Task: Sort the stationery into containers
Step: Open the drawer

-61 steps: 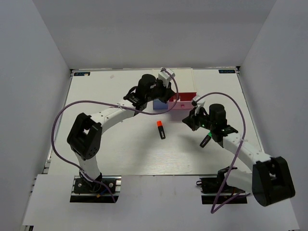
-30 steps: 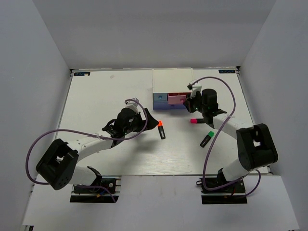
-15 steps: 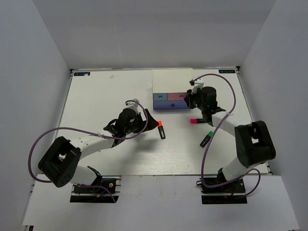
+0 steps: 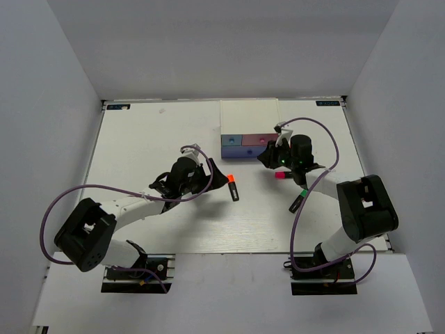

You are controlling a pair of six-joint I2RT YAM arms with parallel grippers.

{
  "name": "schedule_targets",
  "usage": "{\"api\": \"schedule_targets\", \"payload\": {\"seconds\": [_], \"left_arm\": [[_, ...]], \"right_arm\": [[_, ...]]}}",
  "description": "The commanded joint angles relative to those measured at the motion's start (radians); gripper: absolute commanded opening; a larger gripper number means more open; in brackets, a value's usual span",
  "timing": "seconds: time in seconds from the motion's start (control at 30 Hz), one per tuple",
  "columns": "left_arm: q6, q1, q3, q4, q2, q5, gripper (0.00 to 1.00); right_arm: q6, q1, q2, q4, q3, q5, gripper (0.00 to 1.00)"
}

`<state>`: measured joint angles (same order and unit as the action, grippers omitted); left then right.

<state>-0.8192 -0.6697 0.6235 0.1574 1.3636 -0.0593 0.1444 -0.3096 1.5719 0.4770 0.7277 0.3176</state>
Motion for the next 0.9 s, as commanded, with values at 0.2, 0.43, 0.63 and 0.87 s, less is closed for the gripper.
{"api": "schedule_targets", "payload": {"seconds": [0.2, 0.43, 0.63, 0.87], "left_arm": [[-0.017, 0.002, -0.007, -0.005, -0.044, 0.015, 1.00], [-0.026, -0.007, -0.027, -0.035, -0.066, 0.006, 1.00], [-0.058, -0.007, -0.047, -0.035, -0.075, 0.015, 1.00], [-0.058, 0.002, -0.038, -0.035, -0.046, 0.006, 1.00]], "right_arm": [[0.214, -0.005, -0.021, 0.175, -0.080, 0.060, 0.35], [0.424, -0.005, 0.051, 0.261, -0.100, -0.002, 0.38], [0.613, -0.020, 0.103, 0.250, -0.079, -0.047, 0.39], [0.713, -0.039, 0.137, 0.224, -0.051, -0.109, 0.48]]}}
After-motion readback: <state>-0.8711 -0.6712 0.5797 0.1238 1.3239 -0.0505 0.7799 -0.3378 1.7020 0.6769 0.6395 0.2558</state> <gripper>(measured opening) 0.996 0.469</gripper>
